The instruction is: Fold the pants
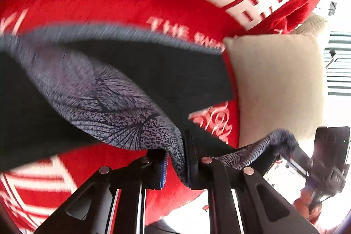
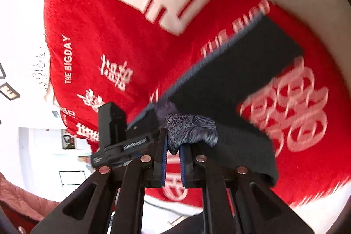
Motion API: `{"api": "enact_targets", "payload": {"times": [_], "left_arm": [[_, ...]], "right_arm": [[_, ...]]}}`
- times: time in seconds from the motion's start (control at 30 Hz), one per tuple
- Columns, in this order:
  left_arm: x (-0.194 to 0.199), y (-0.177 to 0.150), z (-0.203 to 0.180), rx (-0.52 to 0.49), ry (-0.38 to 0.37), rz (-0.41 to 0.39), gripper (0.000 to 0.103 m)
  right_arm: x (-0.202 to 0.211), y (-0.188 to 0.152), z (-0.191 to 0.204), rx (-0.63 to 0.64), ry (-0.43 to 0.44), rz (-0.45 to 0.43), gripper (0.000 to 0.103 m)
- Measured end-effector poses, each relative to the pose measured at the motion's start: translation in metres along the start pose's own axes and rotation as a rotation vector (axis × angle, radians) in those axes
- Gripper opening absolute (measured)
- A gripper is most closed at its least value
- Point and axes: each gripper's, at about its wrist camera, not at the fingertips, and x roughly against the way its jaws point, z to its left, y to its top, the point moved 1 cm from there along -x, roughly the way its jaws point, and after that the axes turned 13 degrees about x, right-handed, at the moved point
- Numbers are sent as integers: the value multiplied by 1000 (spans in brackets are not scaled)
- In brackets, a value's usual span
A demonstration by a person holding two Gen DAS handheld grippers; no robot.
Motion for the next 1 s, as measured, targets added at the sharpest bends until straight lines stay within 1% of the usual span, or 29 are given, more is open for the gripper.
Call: {"api": "enact_targets", "payload": {"times": [0.07,0.1,0.13,0.23,0.3,0.4,0.47,0.53,0.63,0.67,0.7,0.73,0.77,0.8,0.83,0.9,1.0], "left_arm": [[-3,18,-16,-27,15,-25,14],[-6,25,-21,-34,23,-31,14],[-9,33,-26,-43,35,-42,14],[-23,62,-35,-68,84,-75,15],[-31,73,-37,-70,120,-88,15],[-42,86,-37,-62,167,-78,15],[-42,88,-37,-71,193,-75,21],[-36,85,-36,-84,228,-89,40],[-19,82,-32,-76,232,-126,54],[-11,80,-30,-81,262,-158,68],[-5,79,-28,-86,279,-186,72],[1,77,-26,-91,293,-210,72],[5,77,-22,-94,307,-218,72],[5,77,-18,-90,322,-218,72],[4,78,-15,-84,335,-216,72],[-2,79,-6,-73,370,-200,72],[-14,76,5,-86,446,-199,72]], "right_arm": [[3,27,-5,44,-31,-13,10],[3,39,-8,61,-47,-16,6],[1,54,-15,73,-76,-9,6],[-11,87,-40,80,-124,13,6],[-28,105,-61,89,-189,50,6],[-59,118,-96,93,-264,113,6],[-77,120,-117,77,-303,153,6],[-87,120,-133,73,-376,192,6],[-87,117,-141,93,-438,206,8],[-85,117,-139,114,-442,200,14],[-82,117,-134,142,-447,195,32],[-79,116,-128,173,-457,188,43],[-78,114,-122,214,-464,182,59],[-79,113,-115,272,-461,189,59],[-82,113,-111,303,-467,202,59],[-92,114,-108,362,-503,231,59],[-108,124,-115,362,-510,256,59]]}}
